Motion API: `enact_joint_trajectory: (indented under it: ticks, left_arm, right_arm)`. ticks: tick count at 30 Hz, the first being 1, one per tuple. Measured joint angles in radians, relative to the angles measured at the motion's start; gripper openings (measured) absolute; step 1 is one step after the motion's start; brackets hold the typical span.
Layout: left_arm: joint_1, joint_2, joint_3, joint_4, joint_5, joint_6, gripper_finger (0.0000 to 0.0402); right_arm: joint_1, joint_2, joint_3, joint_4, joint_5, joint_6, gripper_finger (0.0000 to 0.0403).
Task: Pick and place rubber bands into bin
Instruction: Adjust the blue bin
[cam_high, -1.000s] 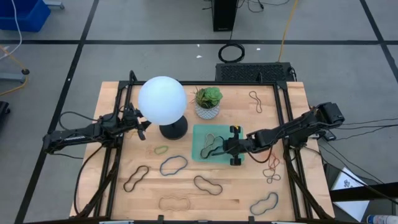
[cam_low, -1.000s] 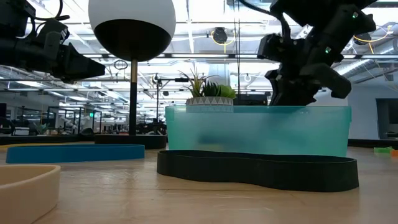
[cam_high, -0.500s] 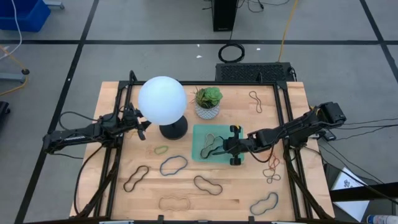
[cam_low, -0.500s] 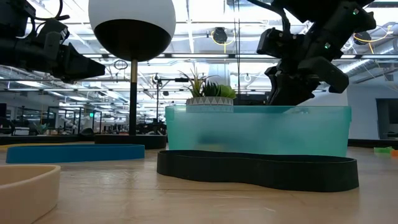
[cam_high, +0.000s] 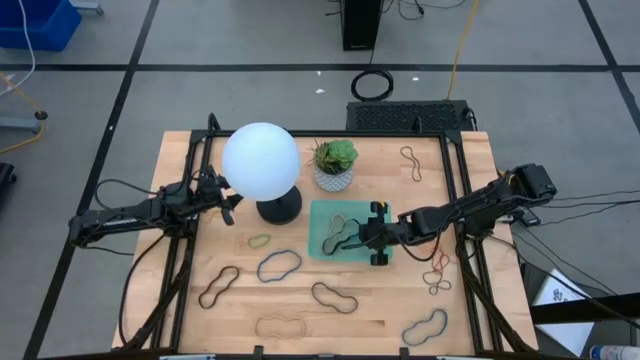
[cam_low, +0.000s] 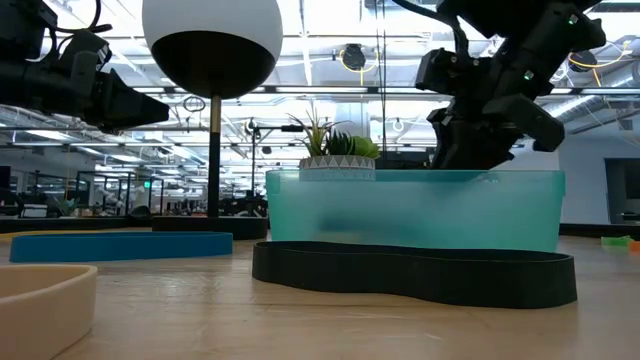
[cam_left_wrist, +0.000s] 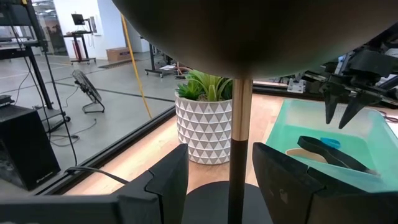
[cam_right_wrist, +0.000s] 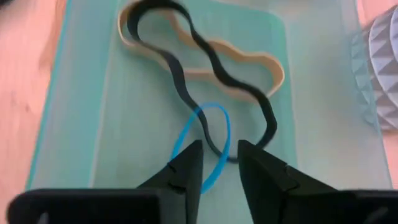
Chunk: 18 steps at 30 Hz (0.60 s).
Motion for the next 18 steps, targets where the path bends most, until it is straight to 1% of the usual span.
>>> enact_joint_trajectory:
  ticks: [4, 7, 10, 12, 18]
  left_arm:
    - [0.000, 0.000, 0.000, 0.000, 0.000, 0.000, 0.0186]
    - [0.000, 0.000, 0.000, 0.000, 0.000, 0.000, 0.0186]
    - [0.000, 0.000, 0.000, -0.001, 0.000, 0.000, 0.0186]
    - [0.000, 0.000, 0.000, 0.000, 0.000, 0.004, 0.0186]
    - [0.000, 0.000, 0.000, 0.000, 0.000, 0.014, 0.0186]
  right_arm:
    - [0.005, -0.049, 0.000, -0.141, 0.000, 0.027, 0.0113]
    - [0.014, -0.101, -0.001, -0.260, -0.024, 0.151, 0.0116]
    - [0.022, -0.156, 0.000, -0.366, -0.115, 0.285, 0.0116]
    - [0.032, -0.188, 0.000, -0.423, -0.155, 0.372, 0.0116]
    - [0.090, -0.258, 0.000, -0.569, -0.157, 0.557, 0.0116]
